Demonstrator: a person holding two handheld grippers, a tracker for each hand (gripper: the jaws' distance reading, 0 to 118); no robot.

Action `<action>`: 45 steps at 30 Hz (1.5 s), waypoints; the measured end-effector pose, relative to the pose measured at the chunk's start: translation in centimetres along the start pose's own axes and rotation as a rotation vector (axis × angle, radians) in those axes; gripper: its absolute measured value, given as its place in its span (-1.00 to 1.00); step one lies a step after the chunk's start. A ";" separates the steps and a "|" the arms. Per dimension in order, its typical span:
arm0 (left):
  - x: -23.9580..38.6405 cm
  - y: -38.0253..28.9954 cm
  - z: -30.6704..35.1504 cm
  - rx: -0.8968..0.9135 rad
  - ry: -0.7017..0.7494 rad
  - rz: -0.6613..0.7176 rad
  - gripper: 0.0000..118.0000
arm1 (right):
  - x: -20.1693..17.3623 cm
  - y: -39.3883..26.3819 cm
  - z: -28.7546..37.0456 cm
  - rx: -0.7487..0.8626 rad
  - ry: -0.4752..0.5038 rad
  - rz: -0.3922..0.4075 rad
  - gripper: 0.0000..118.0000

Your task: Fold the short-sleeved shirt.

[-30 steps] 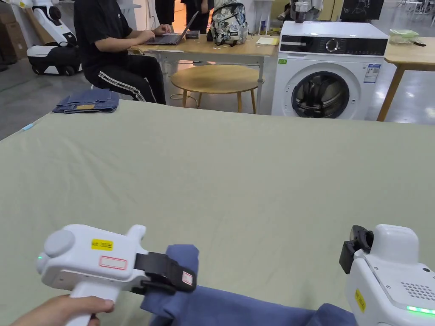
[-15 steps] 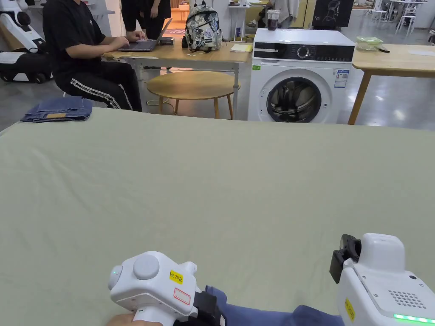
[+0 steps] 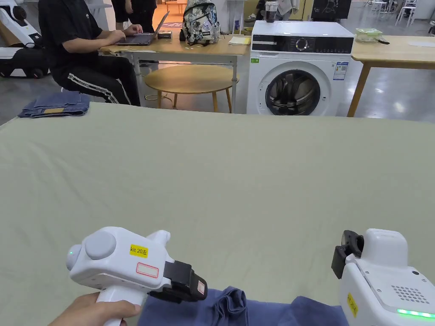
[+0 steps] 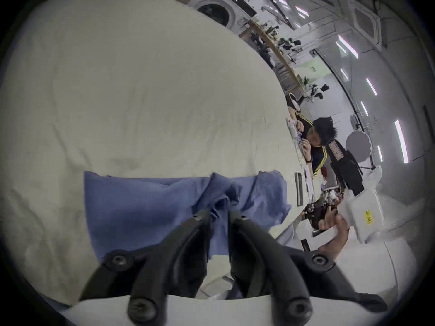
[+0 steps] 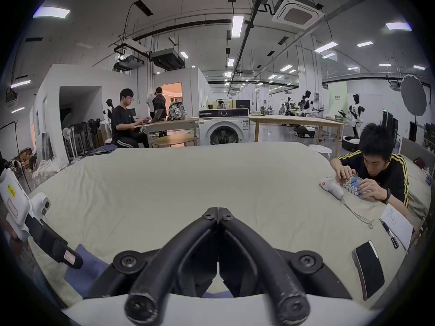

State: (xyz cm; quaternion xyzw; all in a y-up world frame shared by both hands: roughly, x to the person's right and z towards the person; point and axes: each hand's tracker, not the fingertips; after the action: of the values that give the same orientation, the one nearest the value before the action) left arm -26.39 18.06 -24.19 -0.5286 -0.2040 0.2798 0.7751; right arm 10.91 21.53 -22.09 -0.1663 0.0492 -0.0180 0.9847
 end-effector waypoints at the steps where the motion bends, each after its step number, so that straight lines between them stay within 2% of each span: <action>1: -0.2 -0.1 -0.4 0.000 0.016 0.010 -0.85 | 0.0 -0.1 0.0 -0.002 0.000 -0.002 -1.00; 5: -0.6 -0.8 -3.6 -0.077 0.126 -0.028 -0.91 | 0.0 -0.2 0.1 -0.007 0.001 -0.004 -1.00; 7: -0.9 -1.5 -5.5 -0.126 0.135 -0.036 -0.91 | 0.0 -0.2 0.1 -0.006 0.000 0.003 -1.00; 11: -0.1 -2.6 -7.7 -0.158 0.042 -0.037 -0.94 | 0.1 -0.3 0.1 -0.007 0.000 0.006 -1.00; 15: 1.3 -3.1 -8.6 -0.152 -0.122 -0.054 -0.94 | 0.4 -0.3 0.1 -0.010 -0.002 0.000 -1.00; 18: 2.1 -3.4 -10.0 -0.162 -0.062 -0.114 -0.94 | 0.5 -0.4 0.0 -0.012 -0.006 -0.003 -1.00; 24: 1.1 -4.0 -12.2 -0.173 -0.091 -0.048 -0.94 | 0.8 -0.6 -0.1 -0.019 -0.011 -0.018 -1.00; 30: 0.4 -4.0 -11.3 -0.164 -0.144 -0.004 -0.97 | 0.9 -0.5 0.0 -0.014 -0.009 -0.012 -1.00; 35: -0.5 -3.1 -5.8 -0.065 -0.236 0.009 -0.96 | 0.9 -0.1 0.1 -0.001 -0.009 0.000 -1.00; 36: -1.1 -2.8 -4.1 -0.035 -0.243 0.017 -0.92 | 0.8 0.0 0.1 0.002 -0.008 0.001 -1.00; 38: -2.4 -2.3 -1.3 0.018 -0.216 0.016 -0.64 | 0.7 0.2 0.1 0.005 -0.006 0.002 -1.00; 42: -6.4 -1.9 3.2 0.110 -0.129 0.068 0.28 | 0.3 0.3 0.2 0.016 0.000 0.004 -1.00; 45: -9.3 -2.2 4.7 0.125 -0.112 0.117 0.28 | 0.0 0.3 0.2 0.025 0.005 0.007 -1.00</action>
State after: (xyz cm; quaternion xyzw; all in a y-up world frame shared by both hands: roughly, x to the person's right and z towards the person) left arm -35.89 14.70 -20.62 -0.4735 -0.1978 0.3657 0.7765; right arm 10.90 21.88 -21.98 -0.1536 0.0520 -0.0156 0.9866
